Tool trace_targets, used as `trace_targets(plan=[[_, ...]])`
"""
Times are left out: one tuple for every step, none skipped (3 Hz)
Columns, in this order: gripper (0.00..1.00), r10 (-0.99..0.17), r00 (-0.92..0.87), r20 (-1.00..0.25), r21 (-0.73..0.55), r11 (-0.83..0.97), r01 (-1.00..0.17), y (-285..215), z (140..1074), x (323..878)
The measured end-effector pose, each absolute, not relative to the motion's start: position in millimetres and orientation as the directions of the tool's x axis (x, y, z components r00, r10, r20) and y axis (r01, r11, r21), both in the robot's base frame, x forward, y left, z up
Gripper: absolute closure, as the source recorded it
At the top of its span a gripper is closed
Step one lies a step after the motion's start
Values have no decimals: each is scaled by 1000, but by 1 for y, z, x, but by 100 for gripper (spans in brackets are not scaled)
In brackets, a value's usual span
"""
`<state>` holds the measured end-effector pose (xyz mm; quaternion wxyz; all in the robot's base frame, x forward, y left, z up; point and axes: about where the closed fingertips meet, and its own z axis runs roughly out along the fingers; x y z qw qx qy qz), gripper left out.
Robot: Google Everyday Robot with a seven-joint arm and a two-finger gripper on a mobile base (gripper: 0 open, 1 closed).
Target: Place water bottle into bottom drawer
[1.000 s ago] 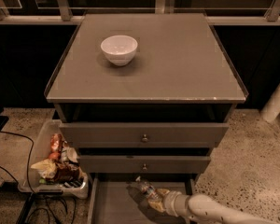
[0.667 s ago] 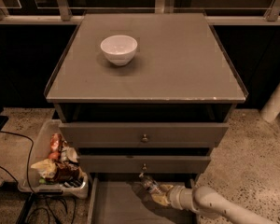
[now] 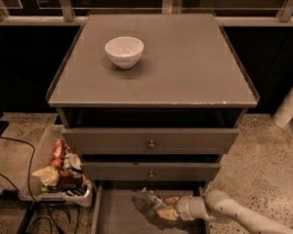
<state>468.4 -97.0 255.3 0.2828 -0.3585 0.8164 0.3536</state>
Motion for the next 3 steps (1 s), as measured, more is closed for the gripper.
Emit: trace_targets(plan=[[100,-414,-573,-707,344,507,-790,-91,249,468],[100,-438,-589,-680,321,544,-775,-81,228,467],[100,-441,-603,-665,292,590,-753,-84,211,473]])
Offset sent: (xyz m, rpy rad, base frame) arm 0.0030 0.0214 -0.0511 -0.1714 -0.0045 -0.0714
